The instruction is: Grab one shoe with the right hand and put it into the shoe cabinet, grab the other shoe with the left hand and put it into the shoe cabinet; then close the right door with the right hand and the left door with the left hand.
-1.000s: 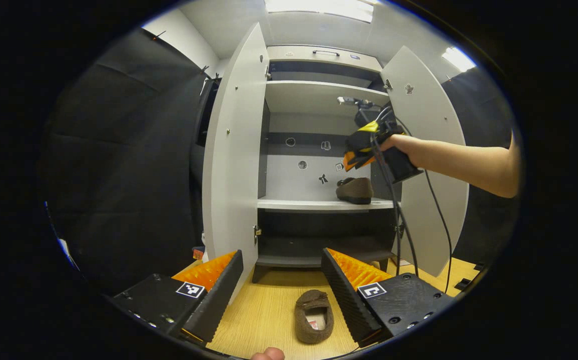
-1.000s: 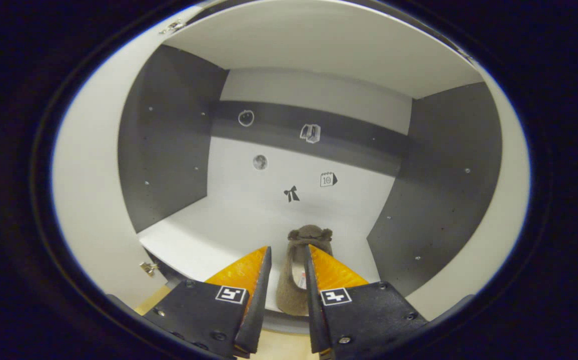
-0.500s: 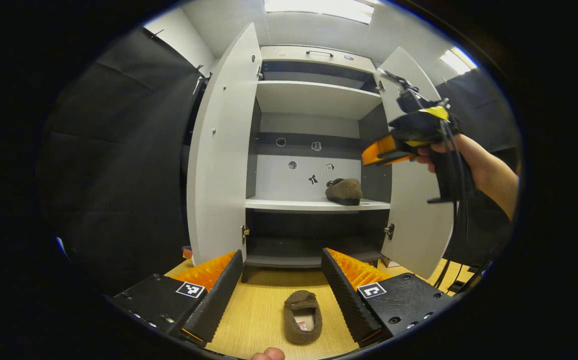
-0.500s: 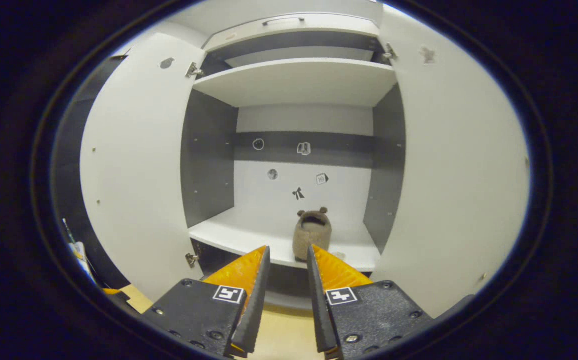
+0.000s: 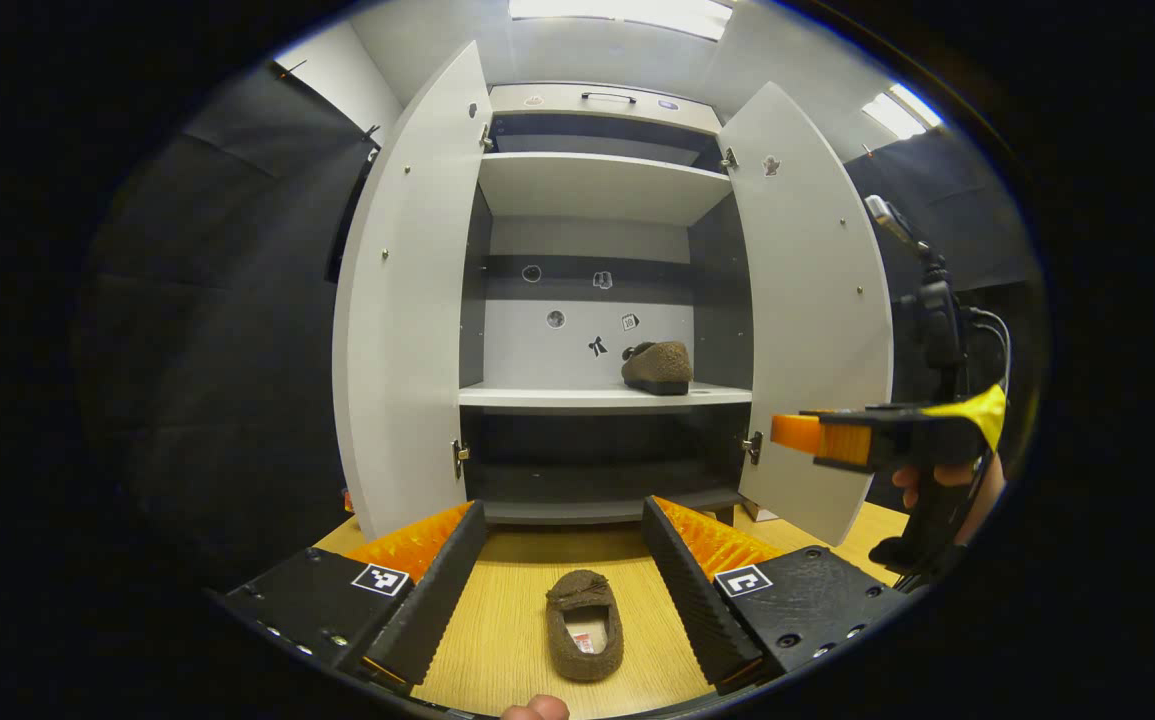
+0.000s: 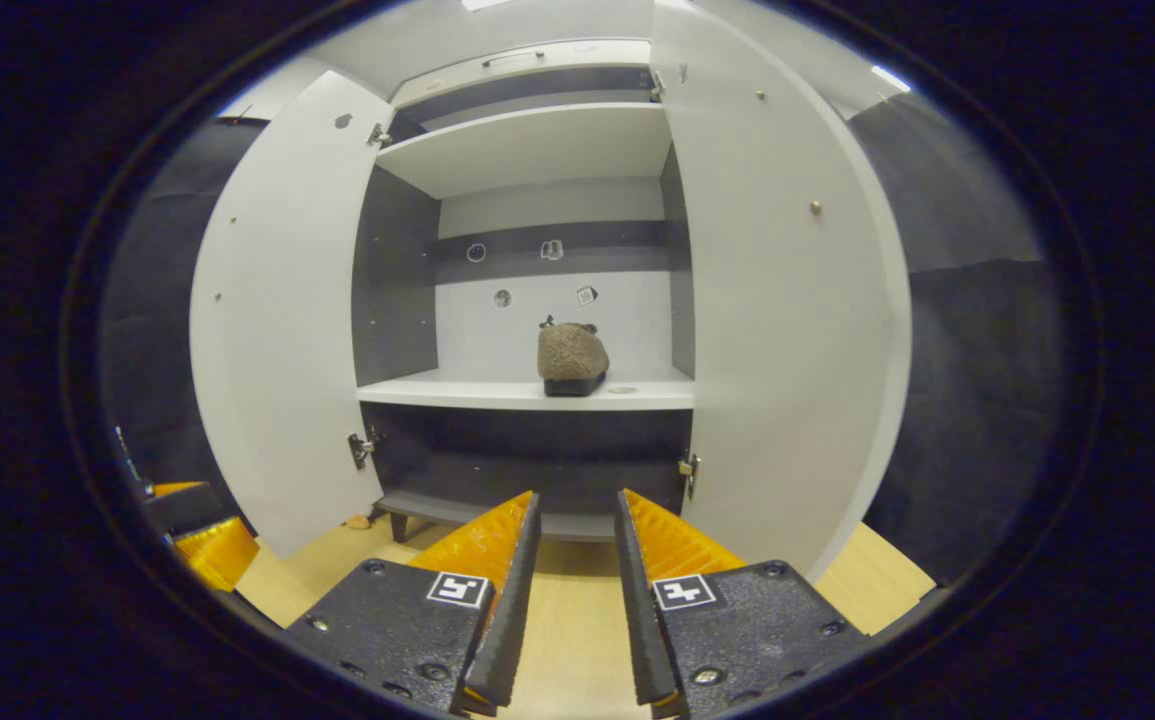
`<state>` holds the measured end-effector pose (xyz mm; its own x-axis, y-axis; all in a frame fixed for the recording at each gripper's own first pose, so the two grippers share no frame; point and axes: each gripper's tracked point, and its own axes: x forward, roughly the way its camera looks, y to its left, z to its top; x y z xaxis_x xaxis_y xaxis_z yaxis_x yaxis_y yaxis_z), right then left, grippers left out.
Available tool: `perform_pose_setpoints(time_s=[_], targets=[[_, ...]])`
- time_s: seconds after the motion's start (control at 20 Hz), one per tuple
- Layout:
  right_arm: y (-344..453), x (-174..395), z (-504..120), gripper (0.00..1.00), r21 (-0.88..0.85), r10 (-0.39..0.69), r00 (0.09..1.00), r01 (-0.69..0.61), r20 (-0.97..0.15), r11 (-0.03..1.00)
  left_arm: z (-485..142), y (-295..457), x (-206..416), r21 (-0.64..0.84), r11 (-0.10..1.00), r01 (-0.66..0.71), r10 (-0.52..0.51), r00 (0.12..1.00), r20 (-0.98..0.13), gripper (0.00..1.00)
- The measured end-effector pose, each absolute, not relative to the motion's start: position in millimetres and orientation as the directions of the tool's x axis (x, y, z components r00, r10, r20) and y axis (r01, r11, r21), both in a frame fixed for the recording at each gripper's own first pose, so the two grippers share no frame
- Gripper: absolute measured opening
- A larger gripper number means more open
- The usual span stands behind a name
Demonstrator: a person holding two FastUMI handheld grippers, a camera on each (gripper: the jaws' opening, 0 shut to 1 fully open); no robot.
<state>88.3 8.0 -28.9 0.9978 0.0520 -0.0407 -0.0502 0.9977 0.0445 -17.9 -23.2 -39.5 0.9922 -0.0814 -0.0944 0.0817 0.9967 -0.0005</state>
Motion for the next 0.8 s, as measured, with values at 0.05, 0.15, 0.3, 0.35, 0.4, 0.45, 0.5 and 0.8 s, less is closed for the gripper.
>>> perform_pose_setpoints(time_s=[0.05, 0.15, 0.3, 0.35, 0.4, 0.45, 0.5, 0.8], targets=[[6, 80, -38, 0.47, 0.040, 0.038, 0.999, -0.036, -0.038, 0.999, -42, -26, -18, -0.001, 0.996, 0.086, -0.086, 0.991, -0.102, 0.95], [6, 65, -54, 0.48, 0.043, 0.031, 0.999, -0.029, -0.041, 0.999, -46, -27, -19, 0.003, 0.996, 0.092, -0.091, 0.989, -0.115, 0.95], [8, 52, -66, 0.51, 0.024, 0.029, 0.999, -0.028, -0.038, 0.999, -51, -31, -17, 0.014, 0.995, 0.098, -0.096, 0.987, -0.126, 0.95], [8, 48, -68, 0.49, 0.014, 0.023, 0.999, -0.022, -0.038, 1.000, -52, -29, -16, 0.020, 0.995, 0.095, -0.092, 0.988, -0.126, 0.95], [9, 45, -69, 0.54, 0.006, 0.021, 0.999, -0.021, -0.039, 1.000, -54, -27, -14, 0.028, 0.996, 0.086, -0.081, 0.988, -0.132, 0.95], [11, 42, -70, 0.61, 0.005, 0.034, 0.999, -0.034, -0.040, 0.999, -57, -26, -13, 0.026, 0.997, 0.078, -0.074, 0.987, -0.140, 0.95], [15, 39, -71, 0.71, 0.007, 0.047, 0.998, -0.046, -0.042, 0.999, -61, -27, -13, 0.017, 0.997, 0.077, -0.073, 0.985, -0.154, 0.95], [20, 33, -62, 0.80, 0.008, 0.078, 0.997, -0.078, -0.022, 0.997, -79, -24, -19, -0.003, 0.998, 0.066, -0.065, 0.973, -0.222, 0.95]])
